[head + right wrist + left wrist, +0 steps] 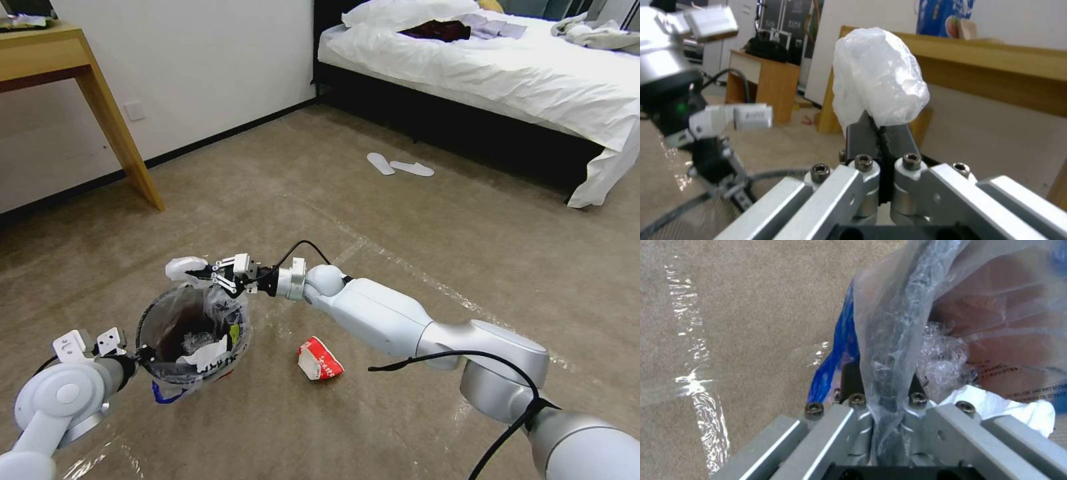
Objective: Pick up the trash bin and place the garbage on the floor into it.
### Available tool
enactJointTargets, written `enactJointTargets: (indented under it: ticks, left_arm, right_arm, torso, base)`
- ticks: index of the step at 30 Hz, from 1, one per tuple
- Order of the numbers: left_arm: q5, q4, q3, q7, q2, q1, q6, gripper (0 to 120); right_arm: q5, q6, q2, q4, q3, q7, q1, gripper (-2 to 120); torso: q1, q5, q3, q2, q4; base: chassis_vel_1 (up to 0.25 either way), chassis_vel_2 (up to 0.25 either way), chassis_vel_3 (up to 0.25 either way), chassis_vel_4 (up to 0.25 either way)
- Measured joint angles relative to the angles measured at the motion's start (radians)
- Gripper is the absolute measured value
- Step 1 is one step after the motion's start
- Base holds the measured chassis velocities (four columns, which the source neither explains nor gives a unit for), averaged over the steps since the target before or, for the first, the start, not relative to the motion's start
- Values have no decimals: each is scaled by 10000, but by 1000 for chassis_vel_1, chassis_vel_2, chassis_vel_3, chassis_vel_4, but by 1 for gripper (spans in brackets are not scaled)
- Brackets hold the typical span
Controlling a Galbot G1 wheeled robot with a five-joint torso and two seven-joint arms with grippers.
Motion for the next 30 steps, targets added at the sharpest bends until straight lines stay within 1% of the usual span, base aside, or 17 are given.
enactJointTargets:
  ticks: [8,20,23,30]
  left_arm:
    - [-88,-12,2,-68,-11,-33,-3,1]
    - [-92,-65,63,-84,-137,-68,-4,1]
    - [-70,-67,63,-83,-152,-26,-5,1]
    - [-83,-175,53,-97,-169,-20,-4,1]
  right_arm:
    - [-170,146,466,-882,-35,-223,-251,0]
    - [-367,241,1118,-1616,-104,-424,-516,0]
    - [-405,267,1199,-1821,-114,-433,-565,0]
    - [-522,253,1202,-2264,-221,-561,-567,0]
  torso:
    - [0,0,0,0,0]
    - [0,1,0,0,0]
    - [0,1,0,0,3]
    - [0,0,0,0,-2]
  base:
    - [0,0,0,0]
    - [0,0,0,0]
    - [0,0,0,0]
    - [0,0,0,0]
